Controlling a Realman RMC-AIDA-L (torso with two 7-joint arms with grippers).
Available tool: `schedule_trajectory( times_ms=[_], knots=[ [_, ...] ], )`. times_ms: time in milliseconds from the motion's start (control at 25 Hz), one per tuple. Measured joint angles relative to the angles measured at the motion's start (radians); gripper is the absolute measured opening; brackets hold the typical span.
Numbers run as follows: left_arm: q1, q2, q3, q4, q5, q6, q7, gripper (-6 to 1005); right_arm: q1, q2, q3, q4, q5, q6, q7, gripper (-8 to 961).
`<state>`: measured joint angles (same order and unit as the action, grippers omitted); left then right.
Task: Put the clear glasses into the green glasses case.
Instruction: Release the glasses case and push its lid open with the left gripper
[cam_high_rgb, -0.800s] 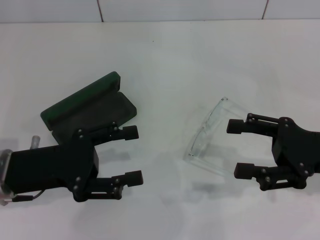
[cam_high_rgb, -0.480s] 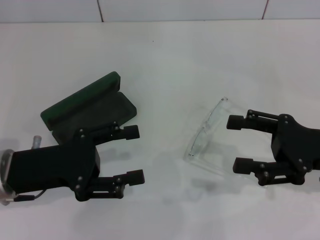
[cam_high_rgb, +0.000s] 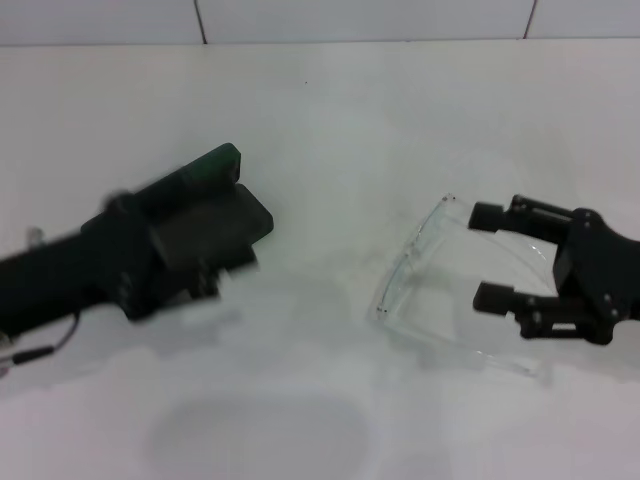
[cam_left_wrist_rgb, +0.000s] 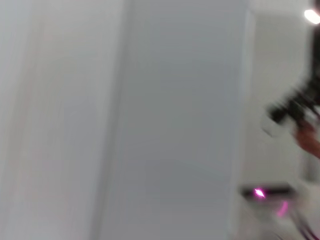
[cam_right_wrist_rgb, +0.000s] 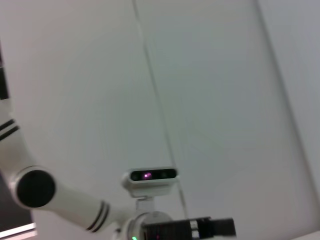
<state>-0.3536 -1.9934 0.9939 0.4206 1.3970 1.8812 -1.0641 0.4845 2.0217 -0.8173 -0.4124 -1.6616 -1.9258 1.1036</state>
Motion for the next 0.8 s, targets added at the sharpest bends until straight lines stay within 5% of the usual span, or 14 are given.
schedule_trajectory(
  times_ms=[320,520,800],
  knots=[
    [0.009,-0.099,-0.332,-0.037,-0.019,0.031,0.143,819,-0.052,-0.006,0.003,0.058,0.146,0.037,-0.104,857],
    [-0.021,-0.093,-0.338,-0.003,-0.014,-0.04,0.095,808,-0.068,-0.008,0.015,0.063,0.168,0.051,-0.114,857],
    [-0.029,-0.098,-0.282,0.357,0.191,-0.219,-0.233,736,-0.082,-0.009,0.029,0.064,0.174,0.073,-0.114,857]
  ],
)
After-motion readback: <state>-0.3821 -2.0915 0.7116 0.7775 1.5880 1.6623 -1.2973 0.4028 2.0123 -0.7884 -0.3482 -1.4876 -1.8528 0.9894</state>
